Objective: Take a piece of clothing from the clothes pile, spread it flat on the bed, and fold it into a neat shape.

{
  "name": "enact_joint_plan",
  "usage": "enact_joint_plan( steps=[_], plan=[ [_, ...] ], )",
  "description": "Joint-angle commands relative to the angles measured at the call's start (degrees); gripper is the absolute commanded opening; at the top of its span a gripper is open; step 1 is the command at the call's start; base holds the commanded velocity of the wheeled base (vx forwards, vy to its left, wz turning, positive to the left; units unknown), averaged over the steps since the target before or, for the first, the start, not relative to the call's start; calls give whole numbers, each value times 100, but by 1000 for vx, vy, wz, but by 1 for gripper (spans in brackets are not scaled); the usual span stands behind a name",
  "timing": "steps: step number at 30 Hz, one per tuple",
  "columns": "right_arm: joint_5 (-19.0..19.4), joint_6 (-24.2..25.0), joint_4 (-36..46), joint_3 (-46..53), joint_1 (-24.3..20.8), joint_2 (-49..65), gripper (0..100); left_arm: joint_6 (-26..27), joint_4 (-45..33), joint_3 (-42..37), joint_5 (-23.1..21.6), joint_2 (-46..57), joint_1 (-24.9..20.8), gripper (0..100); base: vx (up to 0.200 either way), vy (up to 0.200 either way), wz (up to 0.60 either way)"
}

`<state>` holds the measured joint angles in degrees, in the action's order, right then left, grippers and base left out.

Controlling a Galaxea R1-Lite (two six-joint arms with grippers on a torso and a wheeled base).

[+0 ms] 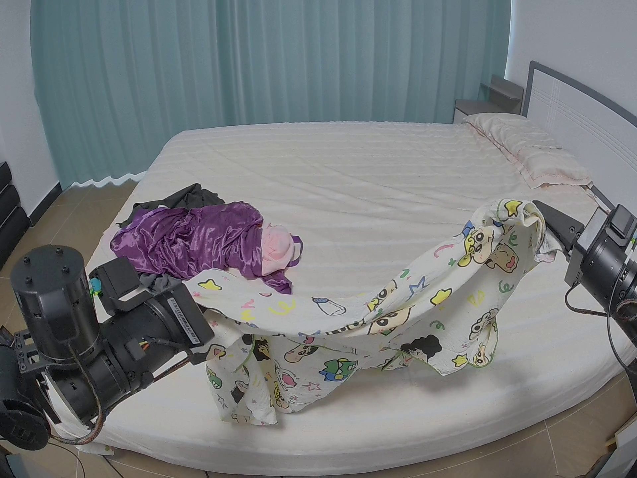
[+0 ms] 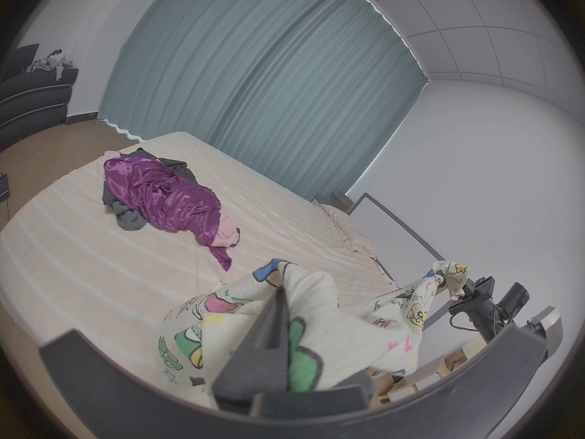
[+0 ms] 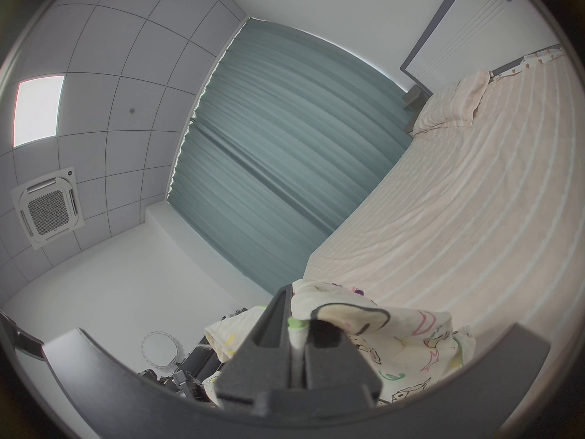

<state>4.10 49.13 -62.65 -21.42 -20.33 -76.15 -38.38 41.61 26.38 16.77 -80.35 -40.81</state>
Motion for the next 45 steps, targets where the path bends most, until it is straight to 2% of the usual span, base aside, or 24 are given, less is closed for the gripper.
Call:
enact_joint_plan(
  steps=[1, 13, 37, 45],
  plan=[
    [3, 0, -2, -3, 47, 13, 0, -3, -3, 104, 1, -130, -6, 0, 0, -200, 0],
    [21, -35, -2, -55, 390, 92, 0, 14, 5, 271, 10, -359, -49, 0, 0, -200, 0],
    [56, -167, 7, -82, 566, 101, 0, -12, -3, 271, 10, -368, -49, 0, 0, -200, 0],
    [56, -167, 7, -161, 636, 110, 0, -38, -3, 289, 1, -420, -41, 0, 0, 0, 0]
  ],
)
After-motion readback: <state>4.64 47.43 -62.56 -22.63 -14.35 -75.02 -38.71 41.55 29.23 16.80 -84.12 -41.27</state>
